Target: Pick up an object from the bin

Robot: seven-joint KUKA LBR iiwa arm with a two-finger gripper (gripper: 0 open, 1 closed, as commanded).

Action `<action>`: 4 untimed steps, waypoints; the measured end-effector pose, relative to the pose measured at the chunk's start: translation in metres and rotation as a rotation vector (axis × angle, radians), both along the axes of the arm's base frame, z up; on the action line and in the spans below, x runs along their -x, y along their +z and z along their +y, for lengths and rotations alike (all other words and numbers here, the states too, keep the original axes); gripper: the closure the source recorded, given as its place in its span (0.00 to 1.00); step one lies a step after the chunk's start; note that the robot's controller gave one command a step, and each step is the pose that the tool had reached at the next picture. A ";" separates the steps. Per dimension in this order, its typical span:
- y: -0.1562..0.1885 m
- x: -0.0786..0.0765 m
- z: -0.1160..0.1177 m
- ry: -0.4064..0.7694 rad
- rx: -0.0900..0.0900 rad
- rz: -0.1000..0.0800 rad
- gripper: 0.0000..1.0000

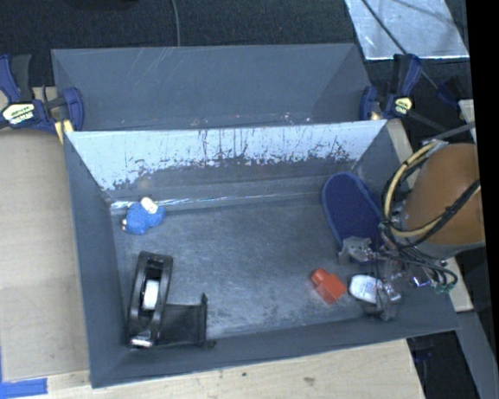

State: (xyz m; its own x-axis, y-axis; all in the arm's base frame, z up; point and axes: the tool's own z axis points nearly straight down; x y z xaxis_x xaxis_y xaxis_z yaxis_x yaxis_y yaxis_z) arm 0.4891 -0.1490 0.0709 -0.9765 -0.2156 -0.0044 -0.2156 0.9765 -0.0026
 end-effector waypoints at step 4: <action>0.174 -0.042 0.043 0.214 0.003 -0.008 1.00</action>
Offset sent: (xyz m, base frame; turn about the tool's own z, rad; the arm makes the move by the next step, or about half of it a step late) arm 0.0000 0.0000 0.0000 0.0000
